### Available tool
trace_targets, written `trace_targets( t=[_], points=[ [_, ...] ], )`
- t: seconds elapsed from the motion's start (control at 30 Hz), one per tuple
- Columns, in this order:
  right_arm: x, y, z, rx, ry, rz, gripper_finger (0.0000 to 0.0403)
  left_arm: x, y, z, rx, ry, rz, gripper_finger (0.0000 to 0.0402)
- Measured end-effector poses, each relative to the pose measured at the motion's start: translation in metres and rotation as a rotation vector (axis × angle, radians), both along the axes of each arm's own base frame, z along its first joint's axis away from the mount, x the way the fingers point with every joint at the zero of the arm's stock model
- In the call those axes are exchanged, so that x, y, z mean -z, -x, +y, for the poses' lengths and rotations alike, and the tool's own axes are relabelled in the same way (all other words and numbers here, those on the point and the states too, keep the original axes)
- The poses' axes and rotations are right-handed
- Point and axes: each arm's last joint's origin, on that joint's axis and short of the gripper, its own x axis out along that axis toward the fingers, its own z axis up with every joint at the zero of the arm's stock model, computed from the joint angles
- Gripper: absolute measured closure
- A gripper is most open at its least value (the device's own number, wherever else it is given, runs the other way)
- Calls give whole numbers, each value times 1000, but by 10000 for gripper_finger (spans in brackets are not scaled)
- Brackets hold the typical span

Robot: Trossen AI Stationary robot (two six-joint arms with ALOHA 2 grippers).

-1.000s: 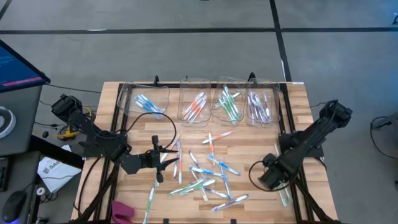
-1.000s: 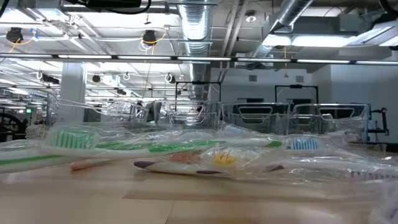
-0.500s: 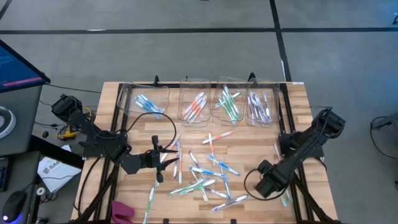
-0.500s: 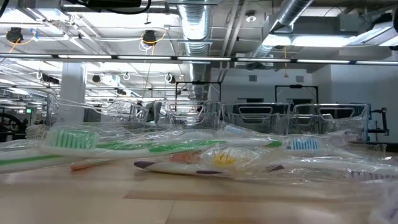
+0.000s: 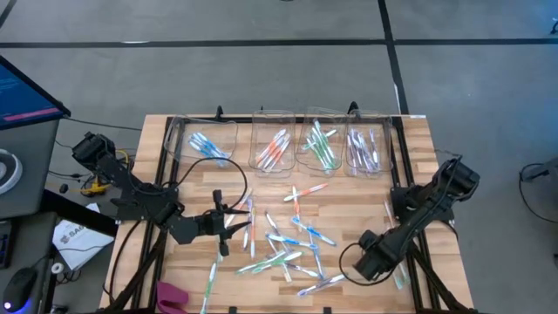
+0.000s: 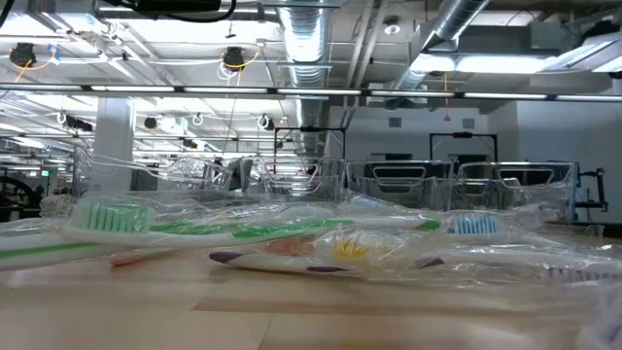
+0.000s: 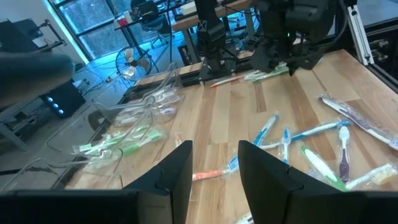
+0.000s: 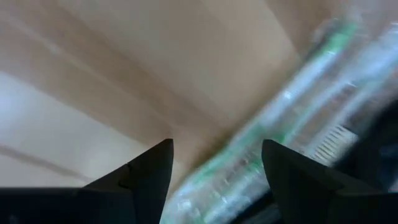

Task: Pick & Place Toothbrushes
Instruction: Put the green toothbrush into the middle right transparent bin

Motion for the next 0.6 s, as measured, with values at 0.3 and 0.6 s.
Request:
trace_targets(
  t=[0.3,0.6],
  points=[
    [17,10,-5,67,-81,-24,163,0,0,0,-3,11,-3,280],
    [16,7,-4,70,-83,-52,204,0,0,0,-3,11,-3,280]
  ],
)
